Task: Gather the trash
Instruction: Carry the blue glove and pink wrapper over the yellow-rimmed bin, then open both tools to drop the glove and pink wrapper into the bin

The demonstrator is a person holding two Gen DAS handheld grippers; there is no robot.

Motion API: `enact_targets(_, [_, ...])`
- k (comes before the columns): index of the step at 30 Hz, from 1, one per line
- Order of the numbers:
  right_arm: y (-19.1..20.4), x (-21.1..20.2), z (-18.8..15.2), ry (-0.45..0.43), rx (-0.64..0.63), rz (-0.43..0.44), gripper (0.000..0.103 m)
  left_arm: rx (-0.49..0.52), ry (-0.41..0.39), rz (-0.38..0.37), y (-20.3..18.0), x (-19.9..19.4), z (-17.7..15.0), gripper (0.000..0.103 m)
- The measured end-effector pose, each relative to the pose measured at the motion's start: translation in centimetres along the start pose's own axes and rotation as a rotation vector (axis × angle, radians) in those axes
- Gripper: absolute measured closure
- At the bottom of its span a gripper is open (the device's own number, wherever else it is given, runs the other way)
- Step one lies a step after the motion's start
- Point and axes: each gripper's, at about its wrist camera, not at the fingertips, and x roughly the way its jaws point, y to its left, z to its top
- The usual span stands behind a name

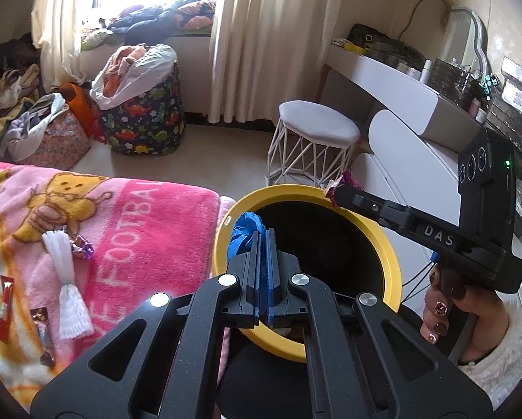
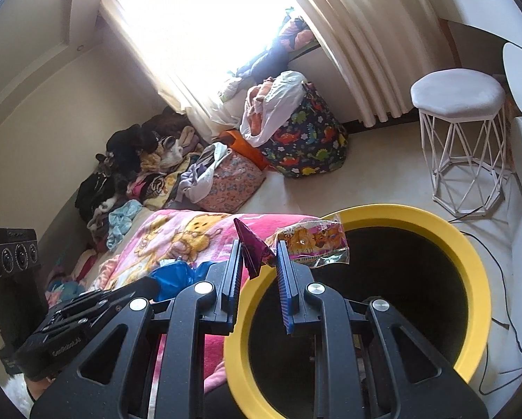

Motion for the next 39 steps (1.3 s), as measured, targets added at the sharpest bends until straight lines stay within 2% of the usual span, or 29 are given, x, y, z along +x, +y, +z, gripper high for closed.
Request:
enact_targets(19, [-2.9, 0.7, -0.2, 0.013, 0.026, -0.08, 0.084, 0.021, 0.052, -0.053, -1.9, 3.5, -1.6, 0.103])
enact_targets(39, [-5.4, 3.4, -1.8, 0.103, 0.06, -0.148, 0.084, -0.017, 0.138, -0.075, -1.5, 7.4, -3.5, 0.103])
